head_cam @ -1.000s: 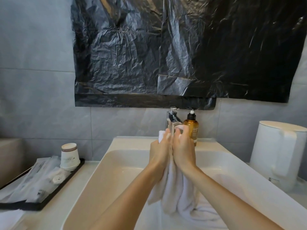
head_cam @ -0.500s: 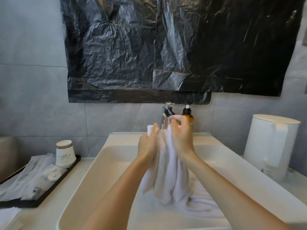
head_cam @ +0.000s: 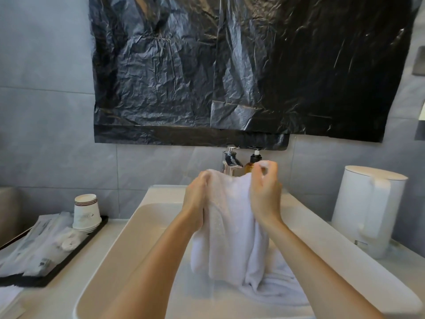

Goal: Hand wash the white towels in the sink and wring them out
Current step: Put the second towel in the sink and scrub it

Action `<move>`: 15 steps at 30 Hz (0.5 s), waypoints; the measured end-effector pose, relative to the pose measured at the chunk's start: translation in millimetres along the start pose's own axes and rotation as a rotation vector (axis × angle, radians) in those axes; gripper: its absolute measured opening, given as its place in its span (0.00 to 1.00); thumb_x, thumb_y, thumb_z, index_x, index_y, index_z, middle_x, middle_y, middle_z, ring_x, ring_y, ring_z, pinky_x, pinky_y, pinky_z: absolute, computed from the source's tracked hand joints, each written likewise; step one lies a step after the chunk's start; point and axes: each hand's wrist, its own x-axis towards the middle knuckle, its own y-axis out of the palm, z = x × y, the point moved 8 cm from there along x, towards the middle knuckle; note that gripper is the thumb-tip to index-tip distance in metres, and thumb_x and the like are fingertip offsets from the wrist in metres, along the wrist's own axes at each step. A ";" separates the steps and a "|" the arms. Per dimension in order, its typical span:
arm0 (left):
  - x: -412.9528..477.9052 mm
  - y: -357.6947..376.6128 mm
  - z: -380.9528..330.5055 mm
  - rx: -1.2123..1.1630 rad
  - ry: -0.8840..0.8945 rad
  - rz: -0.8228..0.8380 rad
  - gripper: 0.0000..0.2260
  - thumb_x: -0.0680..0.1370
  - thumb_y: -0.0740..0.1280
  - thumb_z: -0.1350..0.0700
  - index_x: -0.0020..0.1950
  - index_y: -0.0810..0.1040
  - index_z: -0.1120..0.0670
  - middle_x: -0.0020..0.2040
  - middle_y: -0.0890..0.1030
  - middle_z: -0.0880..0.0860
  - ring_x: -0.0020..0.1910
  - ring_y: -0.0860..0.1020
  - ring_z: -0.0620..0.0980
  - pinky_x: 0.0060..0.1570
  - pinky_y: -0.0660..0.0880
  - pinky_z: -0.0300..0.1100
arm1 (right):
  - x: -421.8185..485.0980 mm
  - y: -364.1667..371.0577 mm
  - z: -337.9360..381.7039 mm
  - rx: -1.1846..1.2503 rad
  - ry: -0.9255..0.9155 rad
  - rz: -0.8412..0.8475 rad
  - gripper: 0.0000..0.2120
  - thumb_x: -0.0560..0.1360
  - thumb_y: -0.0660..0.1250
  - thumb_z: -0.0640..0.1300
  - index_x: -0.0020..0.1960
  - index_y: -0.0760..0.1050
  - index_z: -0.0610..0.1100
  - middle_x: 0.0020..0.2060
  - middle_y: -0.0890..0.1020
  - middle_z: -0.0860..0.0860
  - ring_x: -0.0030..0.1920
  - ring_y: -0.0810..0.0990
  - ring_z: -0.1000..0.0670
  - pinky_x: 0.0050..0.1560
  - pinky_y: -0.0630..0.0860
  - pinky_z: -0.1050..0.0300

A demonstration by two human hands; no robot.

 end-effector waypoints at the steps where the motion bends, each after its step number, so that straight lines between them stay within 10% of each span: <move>1: -3.3 5.0 -5.6 0.104 0.080 0.019 0.08 0.72 0.62 0.51 0.34 0.75 0.51 0.37 0.75 0.52 0.37 0.71 0.53 0.41 0.69 0.46 | -7.6 11.1 7.2 0.035 -0.042 0.045 0.02 0.82 0.58 0.43 0.51 0.69 0.48 0.40 0.75 0.58 0.42 0.75 0.53 0.44 0.71 0.59; 4: -7.0 25.5 1.6 0.247 0.216 0.160 0.12 0.79 0.58 0.53 0.40 0.77 0.54 0.42 0.80 0.52 0.39 0.74 0.48 0.38 0.71 0.41 | -24.1 33.2 23.2 0.016 -0.162 0.137 0.03 0.82 0.58 0.41 0.52 0.69 0.47 0.40 0.74 0.62 0.41 0.75 0.66 0.40 0.67 0.74; 9: -12.3 39.9 16.1 0.211 0.169 0.241 0.09 0.76 0.60 0.51 0.39 0.70 0.55 0.36 0.70 0.55 0.37 0.66 0.49 0.38 0.63 0.44 | -3.3 15.9 -14.5 0.031 0.108 -0.036 0.03 0.82 0.55 0.43 0.51 0.67 0.48 0.46 0.78 0.50 0.49 0.77 0.46 0.44 0.67 0.55; 15: -11.4 33.8 15.6 0.244 0.173 0.222 0.16 0.75 0.61 0.45 0.35 0.71 0.57 0.33 0.71 0.54 0.34 0.68 0.49 0.37 0.65 0.43 | -5.1 26.9 -7.3 -0.021 0.074 0.064 0.04 0.83 0.54 0.44 0.52 0.67 0.49 0.43 0.75 0.56 0.49 0.77 0.48 0.42 0.64 0.57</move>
